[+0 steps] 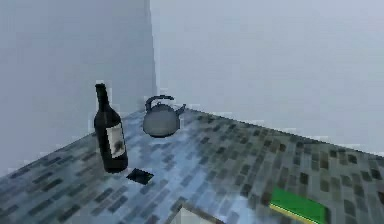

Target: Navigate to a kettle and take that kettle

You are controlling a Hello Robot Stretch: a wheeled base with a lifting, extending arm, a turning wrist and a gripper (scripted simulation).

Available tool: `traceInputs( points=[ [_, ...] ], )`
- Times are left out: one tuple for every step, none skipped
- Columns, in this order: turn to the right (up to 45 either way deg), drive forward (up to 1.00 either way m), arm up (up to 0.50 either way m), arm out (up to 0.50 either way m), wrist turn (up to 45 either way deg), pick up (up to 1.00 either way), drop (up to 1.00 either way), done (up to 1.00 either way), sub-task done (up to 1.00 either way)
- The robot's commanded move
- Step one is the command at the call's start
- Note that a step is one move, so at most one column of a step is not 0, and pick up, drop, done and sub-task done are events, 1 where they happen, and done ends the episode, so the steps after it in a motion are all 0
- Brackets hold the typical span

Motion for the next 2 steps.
traceInputs(
  points=[
    [30.0,0.0,0.0,0.0,0.0,0.0,0.0,0.0,0.0],
    [0.0,0.05,0.0,0.0,0.0,0.0,0.0,0.0,0.0]
  ],
)
